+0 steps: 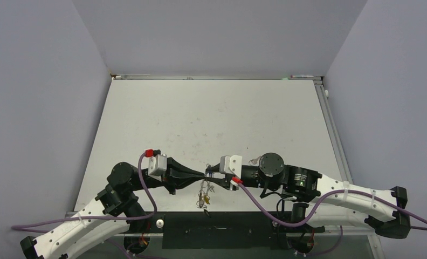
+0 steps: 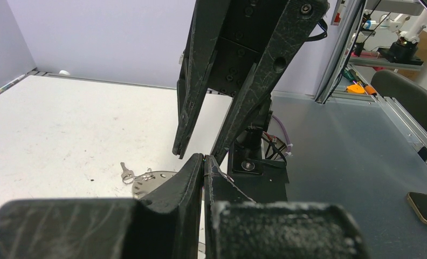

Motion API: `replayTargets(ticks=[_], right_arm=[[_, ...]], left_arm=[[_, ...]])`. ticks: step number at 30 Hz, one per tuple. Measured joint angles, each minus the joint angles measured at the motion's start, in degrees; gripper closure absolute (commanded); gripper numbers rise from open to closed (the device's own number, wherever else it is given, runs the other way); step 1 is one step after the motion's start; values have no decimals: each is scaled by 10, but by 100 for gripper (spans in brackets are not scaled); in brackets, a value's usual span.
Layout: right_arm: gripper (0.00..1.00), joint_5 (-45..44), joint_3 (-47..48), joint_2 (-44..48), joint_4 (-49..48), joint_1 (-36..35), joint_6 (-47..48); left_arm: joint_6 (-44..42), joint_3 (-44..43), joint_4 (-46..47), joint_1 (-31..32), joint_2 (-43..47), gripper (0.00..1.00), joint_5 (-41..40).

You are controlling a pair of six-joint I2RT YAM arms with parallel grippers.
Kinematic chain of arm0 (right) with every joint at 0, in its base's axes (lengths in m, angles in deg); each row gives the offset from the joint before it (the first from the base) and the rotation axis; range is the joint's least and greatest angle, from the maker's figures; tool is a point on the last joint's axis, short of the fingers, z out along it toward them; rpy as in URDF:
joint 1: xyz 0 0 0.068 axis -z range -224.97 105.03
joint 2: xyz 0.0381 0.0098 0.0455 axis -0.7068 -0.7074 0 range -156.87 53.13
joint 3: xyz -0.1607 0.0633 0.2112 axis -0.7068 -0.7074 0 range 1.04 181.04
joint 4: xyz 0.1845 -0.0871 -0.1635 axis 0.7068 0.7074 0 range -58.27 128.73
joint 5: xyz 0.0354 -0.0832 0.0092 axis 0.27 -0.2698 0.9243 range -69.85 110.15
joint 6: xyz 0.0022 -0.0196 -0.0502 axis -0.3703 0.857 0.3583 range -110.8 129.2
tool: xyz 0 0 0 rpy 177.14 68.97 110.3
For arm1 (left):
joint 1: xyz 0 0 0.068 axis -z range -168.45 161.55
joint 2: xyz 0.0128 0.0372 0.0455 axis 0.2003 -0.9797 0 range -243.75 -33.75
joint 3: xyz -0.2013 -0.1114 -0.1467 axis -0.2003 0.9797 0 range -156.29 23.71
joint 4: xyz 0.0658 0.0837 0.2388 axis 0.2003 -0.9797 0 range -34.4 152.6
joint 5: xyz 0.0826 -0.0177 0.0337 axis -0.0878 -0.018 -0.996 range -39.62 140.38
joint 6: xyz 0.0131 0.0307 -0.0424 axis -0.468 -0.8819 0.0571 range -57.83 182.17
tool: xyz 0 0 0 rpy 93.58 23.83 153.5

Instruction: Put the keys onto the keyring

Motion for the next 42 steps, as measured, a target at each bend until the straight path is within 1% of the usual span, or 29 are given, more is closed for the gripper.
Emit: replayTargets(ticks=[3,5,11,12,22,23,24,27,28,29,31,33,35,37,41,42], right_arm=[[75,8,0,-1,3,3,-1],[78,12,0,-2,3,4,-1],[93,26,0,-7,2,7,-2],[95,28,0,-7,3,7,-2],[95,35,0,-14,7,10,-3],[95,36,0,-16,7,10,-3],[95,36,0,-19,7,10,-3],[95,35,7,-26,21,10,-3],[95,35,10,-33,24,10,-3],[95,34,13,-43,31,10,-3],[95,33,16,-60,49,10,-3],[95,31,17,-70,67,10,-3],[95,31,19,-73,84,10,-2],[95,29,28,-73,99,10,-1],[95,21,68,-84,133,4,6],[95,17,79,-90,139,2,9]], left_arm=[[0,3,0,0,1,100,1],[0,3,0,0,2,100,1],[0,4,-2,-2,3,100,1],[0,4,-3,-3,4,100,1],[-1,8,-9,-5,7,100,-2],[-2,8,-10,-5,7,98,-3],[-3,8,-13,-5,9,87,-3],[-9,8,-23,-6,14,51,-7],[-12,6,-22,-5,15,41,-6],[-15,5,-23,-5,16,34,-4],[-20,0,-31,-3,21,26,-5],[-27,-4,-41,-3,28,22,-8],[-33,-10,-55,-3,37,21,-12],[-44,-20,-75,-3,44,24,-17],[-80,-52,-143,-3,49,33,-28],[-81,-53,-145,-3,49,36,-28]])
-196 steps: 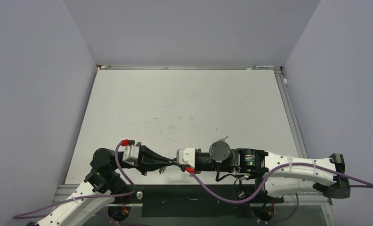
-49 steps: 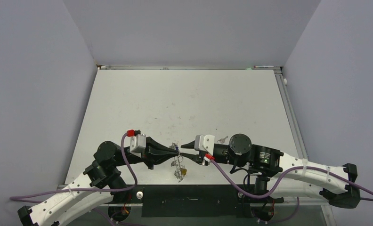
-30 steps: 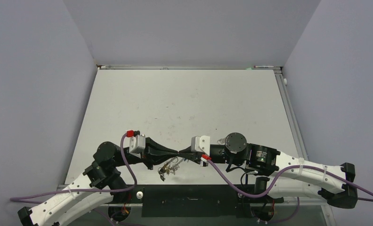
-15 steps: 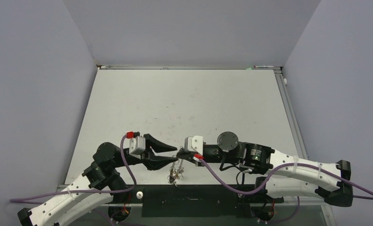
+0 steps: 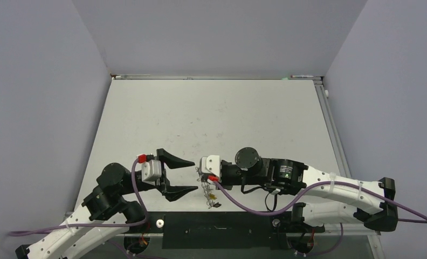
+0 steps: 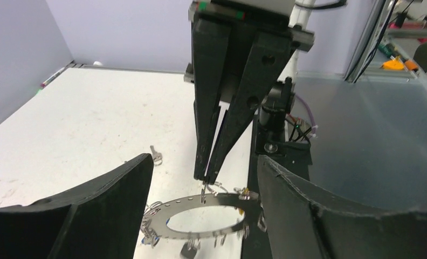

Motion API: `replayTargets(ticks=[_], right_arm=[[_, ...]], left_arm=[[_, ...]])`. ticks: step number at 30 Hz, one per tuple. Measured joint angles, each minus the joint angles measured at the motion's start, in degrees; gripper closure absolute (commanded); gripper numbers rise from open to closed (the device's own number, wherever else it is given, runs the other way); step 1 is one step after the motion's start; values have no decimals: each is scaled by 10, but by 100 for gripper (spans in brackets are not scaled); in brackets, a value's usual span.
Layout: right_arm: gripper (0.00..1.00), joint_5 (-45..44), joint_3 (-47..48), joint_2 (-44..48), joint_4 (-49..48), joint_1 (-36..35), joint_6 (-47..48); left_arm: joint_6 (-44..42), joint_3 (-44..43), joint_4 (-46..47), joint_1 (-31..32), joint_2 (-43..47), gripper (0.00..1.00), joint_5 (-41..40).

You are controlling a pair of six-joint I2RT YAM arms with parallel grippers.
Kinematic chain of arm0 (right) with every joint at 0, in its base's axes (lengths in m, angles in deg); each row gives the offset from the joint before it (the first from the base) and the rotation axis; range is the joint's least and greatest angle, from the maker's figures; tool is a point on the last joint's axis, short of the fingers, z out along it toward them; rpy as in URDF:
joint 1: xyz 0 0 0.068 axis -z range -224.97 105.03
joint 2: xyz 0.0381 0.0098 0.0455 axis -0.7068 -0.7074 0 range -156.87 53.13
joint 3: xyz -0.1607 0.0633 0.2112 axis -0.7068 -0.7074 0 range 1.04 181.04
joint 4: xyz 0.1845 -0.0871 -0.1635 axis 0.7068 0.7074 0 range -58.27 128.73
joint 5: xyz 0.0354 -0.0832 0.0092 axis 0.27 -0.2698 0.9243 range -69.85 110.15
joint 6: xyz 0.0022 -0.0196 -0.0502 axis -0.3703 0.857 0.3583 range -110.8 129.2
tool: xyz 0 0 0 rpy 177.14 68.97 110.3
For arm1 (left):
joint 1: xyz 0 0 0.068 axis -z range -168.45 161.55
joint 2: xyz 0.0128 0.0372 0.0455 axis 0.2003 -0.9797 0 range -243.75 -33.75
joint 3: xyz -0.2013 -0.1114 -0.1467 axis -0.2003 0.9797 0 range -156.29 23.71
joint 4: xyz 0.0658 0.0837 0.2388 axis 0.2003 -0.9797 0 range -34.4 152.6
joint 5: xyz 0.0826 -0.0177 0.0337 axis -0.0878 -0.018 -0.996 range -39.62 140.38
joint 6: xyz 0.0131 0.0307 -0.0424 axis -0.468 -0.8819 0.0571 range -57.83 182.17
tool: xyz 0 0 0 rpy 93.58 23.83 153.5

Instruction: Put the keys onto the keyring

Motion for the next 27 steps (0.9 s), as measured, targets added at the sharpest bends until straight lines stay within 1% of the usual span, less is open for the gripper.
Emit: replayTargets(ticks=[2,4,5,9,16,22,27], right_arm=[[95,-11,30,-18,22,-11,8],[95,-21,52,-34,41,-21,16],[95,-24,60,-41,52,-25,19],[95,-35,87,-59,90,-33,32],[95,-43,108,-66,121,-37,44],[95,-46,110,-67,128,-37,50],[95,-47,110,-67,128,-37,52]], left_arm=[[-17,-9,-31,0,0,42,-3],[-36,-12,-56,0,-1,52,-5],[-44,-12,-67,0,-2,55,-8],[-73,-12,-104,0,-13,63,-14],[-101,-16,-139,0,-38,67,-14],[-103,-16,-141,0,-42,74,-7],[-101,-16,-137,0,-43,77,3]])
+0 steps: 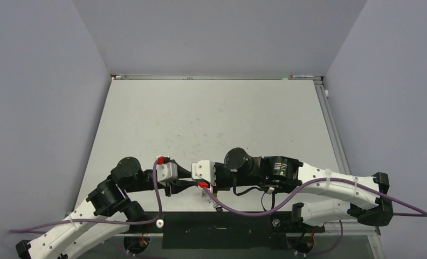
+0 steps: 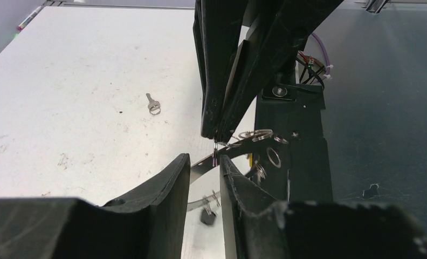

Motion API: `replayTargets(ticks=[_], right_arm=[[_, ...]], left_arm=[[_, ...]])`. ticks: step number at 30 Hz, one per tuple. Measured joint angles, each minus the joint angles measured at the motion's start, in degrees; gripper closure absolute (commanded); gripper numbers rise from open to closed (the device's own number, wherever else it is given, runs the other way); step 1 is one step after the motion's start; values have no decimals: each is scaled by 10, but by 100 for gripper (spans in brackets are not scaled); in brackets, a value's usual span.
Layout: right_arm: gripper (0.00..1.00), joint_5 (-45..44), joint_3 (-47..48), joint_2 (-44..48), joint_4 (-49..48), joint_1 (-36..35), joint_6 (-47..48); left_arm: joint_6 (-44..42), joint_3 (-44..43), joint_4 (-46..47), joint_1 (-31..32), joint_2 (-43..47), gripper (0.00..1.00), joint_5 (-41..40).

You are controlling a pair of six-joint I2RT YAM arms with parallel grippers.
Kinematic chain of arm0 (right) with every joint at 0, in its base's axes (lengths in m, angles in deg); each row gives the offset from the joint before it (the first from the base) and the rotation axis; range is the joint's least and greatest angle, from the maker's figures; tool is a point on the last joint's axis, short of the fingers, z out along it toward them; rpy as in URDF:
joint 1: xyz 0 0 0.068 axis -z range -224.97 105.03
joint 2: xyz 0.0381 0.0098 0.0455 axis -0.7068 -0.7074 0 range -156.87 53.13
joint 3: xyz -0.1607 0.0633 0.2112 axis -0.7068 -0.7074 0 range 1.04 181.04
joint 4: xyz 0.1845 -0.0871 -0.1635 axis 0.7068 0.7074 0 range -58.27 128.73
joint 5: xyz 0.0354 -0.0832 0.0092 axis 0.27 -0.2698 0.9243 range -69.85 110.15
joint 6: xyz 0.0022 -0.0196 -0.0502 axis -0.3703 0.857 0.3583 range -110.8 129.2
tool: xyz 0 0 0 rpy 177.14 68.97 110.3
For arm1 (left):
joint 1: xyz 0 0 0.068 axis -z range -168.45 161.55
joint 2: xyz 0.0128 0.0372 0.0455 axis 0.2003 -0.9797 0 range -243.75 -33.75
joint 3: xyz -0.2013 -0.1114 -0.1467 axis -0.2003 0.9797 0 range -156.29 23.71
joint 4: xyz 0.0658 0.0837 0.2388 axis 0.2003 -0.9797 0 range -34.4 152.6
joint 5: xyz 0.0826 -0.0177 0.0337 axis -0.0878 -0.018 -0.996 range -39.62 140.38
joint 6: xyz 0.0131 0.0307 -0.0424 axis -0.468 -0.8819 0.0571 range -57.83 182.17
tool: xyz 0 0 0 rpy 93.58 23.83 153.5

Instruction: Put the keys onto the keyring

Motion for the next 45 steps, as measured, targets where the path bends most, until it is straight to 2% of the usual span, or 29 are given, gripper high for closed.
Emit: replayTargets(ticks=[18,27,28,32,34,37,42,45], right_arm=[[95,-3,0,-2,-4,0,0],[95,-5,-2,-4,-1,0,0],[91,-5,-4,-3,-3,0,0],[47,-5,-17,5,-31,0,-5],[40,-10,-26,15,-58,0,-8],[40,-14,-51,45,-108,0,-14],[50,-9,-112,121,-193,2,-35],[53,14,-160,163,-256,11,-58]], left_arm=[[18,2,26,0,-21,99,27],[35,18,48,0,-20,100,33],[35,20,49,0,-17,100,33],[51,31,60,0,3,100,26],[64,39,68,0,22,100,23],[88,56,101,0,56,100,13],[128,82,166,0,96,100,-1],[153,99,208,0,107,100,-5]])
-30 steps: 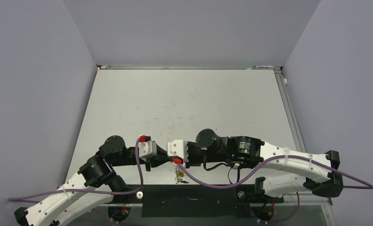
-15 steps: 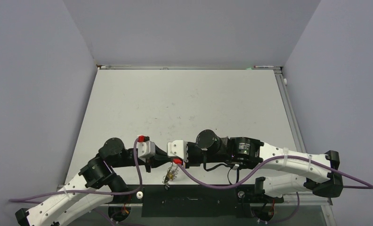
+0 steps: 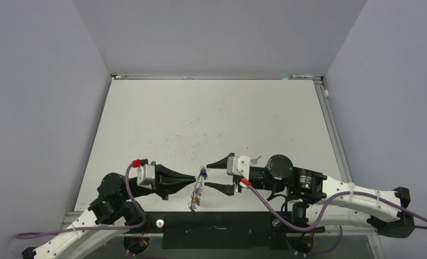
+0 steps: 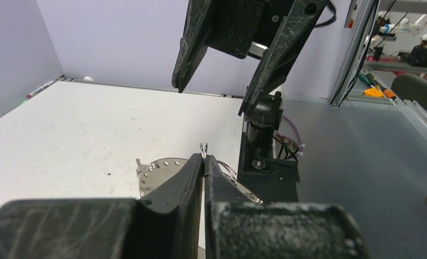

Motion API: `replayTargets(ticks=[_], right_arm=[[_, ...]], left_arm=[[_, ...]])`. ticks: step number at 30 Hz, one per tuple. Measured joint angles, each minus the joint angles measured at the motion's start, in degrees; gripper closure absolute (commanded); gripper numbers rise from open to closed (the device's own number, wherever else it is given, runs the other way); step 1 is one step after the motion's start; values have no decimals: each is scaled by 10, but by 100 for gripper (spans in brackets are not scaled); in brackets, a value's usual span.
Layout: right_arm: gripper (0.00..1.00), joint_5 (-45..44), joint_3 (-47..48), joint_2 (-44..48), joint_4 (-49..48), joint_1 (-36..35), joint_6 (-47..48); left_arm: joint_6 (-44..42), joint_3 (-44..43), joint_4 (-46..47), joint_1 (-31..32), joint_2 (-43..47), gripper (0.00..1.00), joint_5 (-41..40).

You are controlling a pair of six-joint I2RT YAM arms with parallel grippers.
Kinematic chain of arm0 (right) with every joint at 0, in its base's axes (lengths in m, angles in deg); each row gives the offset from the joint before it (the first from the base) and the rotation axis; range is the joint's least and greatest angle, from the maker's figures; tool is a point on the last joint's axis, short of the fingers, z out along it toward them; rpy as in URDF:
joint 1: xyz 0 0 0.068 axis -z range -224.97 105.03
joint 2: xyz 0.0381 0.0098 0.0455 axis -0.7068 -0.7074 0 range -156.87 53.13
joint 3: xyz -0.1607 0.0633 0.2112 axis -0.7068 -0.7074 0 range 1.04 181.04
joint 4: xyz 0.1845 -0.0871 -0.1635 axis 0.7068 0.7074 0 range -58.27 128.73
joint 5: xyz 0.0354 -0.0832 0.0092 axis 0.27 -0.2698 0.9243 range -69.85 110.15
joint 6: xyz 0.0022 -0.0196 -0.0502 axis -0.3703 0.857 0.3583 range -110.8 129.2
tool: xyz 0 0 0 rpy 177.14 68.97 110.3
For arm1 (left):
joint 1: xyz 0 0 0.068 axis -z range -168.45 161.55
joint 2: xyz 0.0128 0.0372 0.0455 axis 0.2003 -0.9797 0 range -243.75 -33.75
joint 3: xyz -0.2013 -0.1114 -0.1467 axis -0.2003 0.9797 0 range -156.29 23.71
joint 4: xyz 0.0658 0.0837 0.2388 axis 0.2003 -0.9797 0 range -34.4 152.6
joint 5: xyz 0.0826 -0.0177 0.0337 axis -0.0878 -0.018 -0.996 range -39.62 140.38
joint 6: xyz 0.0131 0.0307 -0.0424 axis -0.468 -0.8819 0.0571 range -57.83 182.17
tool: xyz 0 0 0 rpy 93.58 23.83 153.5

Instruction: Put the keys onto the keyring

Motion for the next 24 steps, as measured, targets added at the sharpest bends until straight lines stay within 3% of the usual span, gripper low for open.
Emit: replayTargets(ticks=[10,19,24], right_arm=[[64,67,-84,2,-158,31,-79],[75,95,-84,-25,-213,32,-98],[86,103,-84,-37,-224,32,-101]], left_arm=[[53,29,98,0,15,100,-2],[61,34,118,-2,27,100,-2],[61,34,118,-4,28,100,-2]])
